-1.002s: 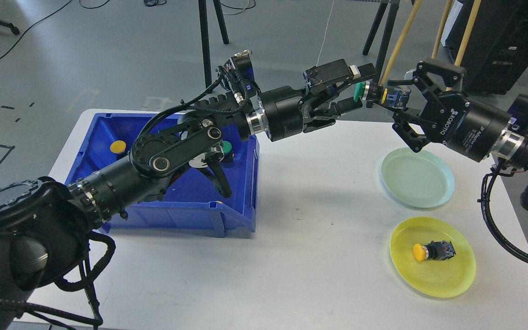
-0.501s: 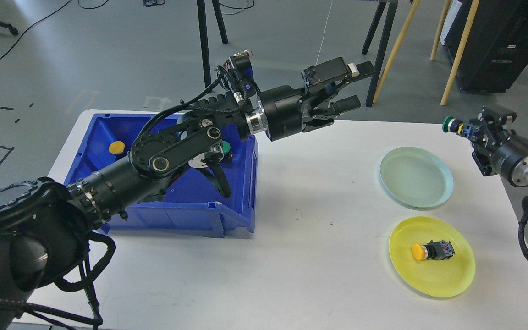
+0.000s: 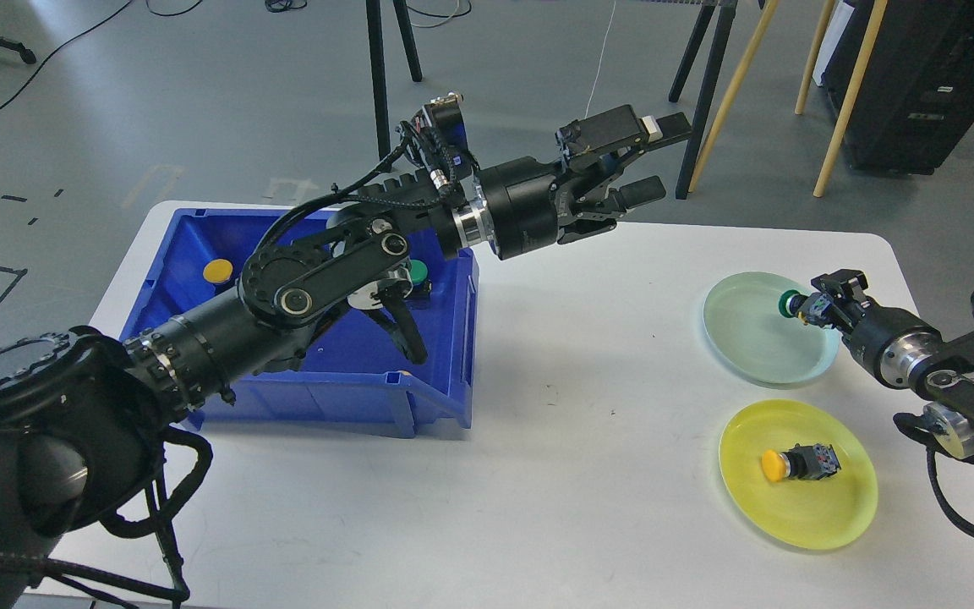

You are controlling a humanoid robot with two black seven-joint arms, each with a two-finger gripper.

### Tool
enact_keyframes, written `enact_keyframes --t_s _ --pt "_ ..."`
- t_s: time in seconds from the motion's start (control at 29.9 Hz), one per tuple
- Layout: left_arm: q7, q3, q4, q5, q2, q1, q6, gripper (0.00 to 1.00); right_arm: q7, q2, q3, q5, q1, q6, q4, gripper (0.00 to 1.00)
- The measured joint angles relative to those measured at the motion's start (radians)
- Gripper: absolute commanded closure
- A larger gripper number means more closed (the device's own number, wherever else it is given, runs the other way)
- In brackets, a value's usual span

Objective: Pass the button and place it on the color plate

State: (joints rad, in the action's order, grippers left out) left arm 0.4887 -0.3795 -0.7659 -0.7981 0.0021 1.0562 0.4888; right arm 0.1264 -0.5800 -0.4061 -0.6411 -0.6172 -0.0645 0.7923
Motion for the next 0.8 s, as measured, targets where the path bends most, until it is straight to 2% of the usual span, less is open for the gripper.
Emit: enact_keyframes --t_s 0.2,0.33,0.43,0.5,0.63,0.7,0.8 --pt "0.000 -0.085 0.055 0.019 0.025 -0.009 0.000 0.05 0.001 -0.018 -0.037 0.014 -0.007 0.002 0.036 0.00" --pt "0.000 -0.134 0.077 0.106 0.129 -0.015 0.000 0.04 0.001 -0.048 -0.238 0.040 -0.006 0.027 0.097 0.00" --pt "0.000 -0.140 0.079 0.216 0.223 -0.021 0.000 0.02 -0.003 -0.051 -0.432 0.155 -0.001 0.145 0.145 0.00" --pt "0.000 -0.141 0.079 0.289 0.273 -0.036 -0.001 0.01 -0.004 -0.046 -0.543 0.296 0.001 0.272 0.170 0.00" --pt "0.000 -0.142 0.079 0.415 0.342 -0.084 -0.001 0.01 -0.003 -0.042 -0.630 0.639 0.015 0.509 0.199 0.00" --pt "0.000 -0.147 0.075 0.442 0.361 -0.113 0.000 0.01 -0.001 -0.037 -0.630 0.749 0.027 0.540 0.190 0.00" --pt "0.000 -0.177 0.062 0.454 0.371 -0.131 0.000 0.01 -0.001 -0.010 -0.612 0.799 0.032 0.551 0.180 0.00"
